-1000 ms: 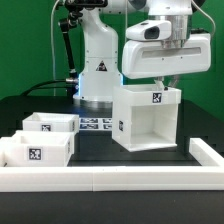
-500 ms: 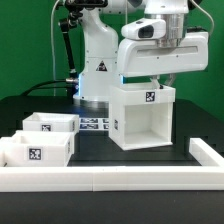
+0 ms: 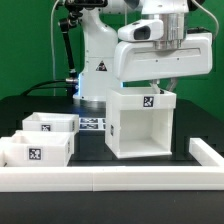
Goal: Assemble drawer
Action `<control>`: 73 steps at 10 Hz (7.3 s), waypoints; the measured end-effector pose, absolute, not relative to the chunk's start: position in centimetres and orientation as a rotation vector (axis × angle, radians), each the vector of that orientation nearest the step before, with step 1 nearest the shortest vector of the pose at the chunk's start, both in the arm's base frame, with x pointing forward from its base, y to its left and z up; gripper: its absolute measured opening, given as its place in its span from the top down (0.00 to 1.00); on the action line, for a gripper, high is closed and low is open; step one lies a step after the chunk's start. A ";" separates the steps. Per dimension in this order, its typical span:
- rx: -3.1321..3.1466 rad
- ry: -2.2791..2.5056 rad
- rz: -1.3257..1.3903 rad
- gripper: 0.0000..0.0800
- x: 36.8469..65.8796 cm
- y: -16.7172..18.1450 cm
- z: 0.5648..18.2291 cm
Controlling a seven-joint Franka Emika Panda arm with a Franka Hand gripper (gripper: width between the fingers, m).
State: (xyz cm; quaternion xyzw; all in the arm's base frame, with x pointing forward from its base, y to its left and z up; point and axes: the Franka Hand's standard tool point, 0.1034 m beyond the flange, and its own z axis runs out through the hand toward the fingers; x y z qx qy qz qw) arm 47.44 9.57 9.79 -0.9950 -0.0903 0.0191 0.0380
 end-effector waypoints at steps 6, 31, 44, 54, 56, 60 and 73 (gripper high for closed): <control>-3.043 -0.105 -0.046 0.95 55.3 9.0 9.9; -2.436 1.663 0.046 0.95 58.6 10.4 9.9; -2.125 1.983 0.133 0.95 64.7 10.0 9.9; -2.573 1.326 0.109 0.19 62.1 9.1 14.3; -2.618 1.239 0.127 0.19 61.8 9.2 14.5; -2.835 0.798 0.110 0.19 60.8 8.8 14.1; -3.034 0.036 0.029 0.19 57.9 -4.0 10.9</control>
Offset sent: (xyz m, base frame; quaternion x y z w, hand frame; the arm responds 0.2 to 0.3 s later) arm 0.0518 -0.0127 -0.0098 -0.0211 0.0036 0.0724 0.9971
